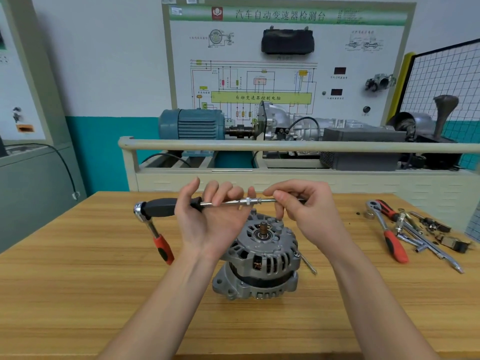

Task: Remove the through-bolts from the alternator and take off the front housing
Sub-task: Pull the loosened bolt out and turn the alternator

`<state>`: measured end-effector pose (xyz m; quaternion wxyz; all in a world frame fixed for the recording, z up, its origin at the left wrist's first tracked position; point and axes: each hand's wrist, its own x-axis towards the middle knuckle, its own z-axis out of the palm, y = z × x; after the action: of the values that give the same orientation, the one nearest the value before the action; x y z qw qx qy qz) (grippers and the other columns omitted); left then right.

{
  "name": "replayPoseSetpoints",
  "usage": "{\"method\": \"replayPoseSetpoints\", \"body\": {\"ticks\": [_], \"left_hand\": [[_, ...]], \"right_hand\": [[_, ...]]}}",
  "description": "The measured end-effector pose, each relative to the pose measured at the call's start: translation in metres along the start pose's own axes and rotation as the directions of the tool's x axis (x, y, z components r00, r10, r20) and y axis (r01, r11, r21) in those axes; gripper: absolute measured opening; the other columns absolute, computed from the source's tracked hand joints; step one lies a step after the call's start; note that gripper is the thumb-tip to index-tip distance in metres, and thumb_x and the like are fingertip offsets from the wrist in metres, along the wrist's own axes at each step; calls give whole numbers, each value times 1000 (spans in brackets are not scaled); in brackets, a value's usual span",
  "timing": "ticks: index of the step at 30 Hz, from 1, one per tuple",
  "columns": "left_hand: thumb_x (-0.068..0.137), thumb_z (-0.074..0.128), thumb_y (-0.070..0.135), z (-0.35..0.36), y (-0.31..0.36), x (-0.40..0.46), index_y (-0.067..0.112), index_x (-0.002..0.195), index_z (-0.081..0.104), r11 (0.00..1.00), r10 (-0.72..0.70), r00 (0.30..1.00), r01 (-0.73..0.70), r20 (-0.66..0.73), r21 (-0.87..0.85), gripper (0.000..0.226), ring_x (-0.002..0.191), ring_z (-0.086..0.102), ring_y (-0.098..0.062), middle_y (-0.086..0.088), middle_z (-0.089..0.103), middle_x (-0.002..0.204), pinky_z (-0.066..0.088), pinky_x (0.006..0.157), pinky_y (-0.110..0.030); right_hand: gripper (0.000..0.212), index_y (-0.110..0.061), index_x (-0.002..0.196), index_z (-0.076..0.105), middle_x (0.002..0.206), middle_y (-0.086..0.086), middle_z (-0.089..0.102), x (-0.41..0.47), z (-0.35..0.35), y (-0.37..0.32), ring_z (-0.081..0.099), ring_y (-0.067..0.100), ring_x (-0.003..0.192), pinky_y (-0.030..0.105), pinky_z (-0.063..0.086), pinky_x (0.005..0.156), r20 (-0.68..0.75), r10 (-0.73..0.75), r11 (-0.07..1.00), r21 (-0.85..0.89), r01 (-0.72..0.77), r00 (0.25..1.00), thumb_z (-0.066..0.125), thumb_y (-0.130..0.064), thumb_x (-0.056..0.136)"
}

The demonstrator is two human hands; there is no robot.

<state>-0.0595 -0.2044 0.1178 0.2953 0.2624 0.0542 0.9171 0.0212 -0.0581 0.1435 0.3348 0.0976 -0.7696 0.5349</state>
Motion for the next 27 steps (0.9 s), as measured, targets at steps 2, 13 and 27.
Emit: {"method": "replayPoseSetpoints", "body": {"ticks": [2, 13, 27], "left_hand": [[71, 71, 28, 1, -4, 0, 19, 49, 38, 1000, -3, 1000, 3, 16, -15, 41, 51, 41, -13, 3, 37, 46, 46, 78, -32], [72, 56, 29, 17, -5, 18, 22, 41, 25, 973, 212, 937, -229, -277, -27, 44, 34, 17, -10, 7, 16, 37, 27, 42, -22], [74, 57, 32, 16, -43, 19, 19, 37, 31, 973, 230, 956, -226, -183, 41, 47, 37, 27, -12, 4, 25, 36, 44, 62, -27]], "right_hand": [[21, -14, 86, 72, 50, -1, 60, 1, -1, 1, 45, 0, 39, 8, 35, 47, 16, -5, 1000, 11, 5, 1000, 59, 2, 90], [38, -3, 106, 61, 102, 12, 71, -9, 38, 18, 66, 25, 103, 31, 53, 90, -71, 142, 677, 735, -45, 987, 43, -32, 90], [28, -12, 74, 46, 52, -1, 47, 9, 65, 0, 50, 15, 52, 32, 51, 67, -395, 326, 345, 896, 281, 859, 44, -37, 87]]}}
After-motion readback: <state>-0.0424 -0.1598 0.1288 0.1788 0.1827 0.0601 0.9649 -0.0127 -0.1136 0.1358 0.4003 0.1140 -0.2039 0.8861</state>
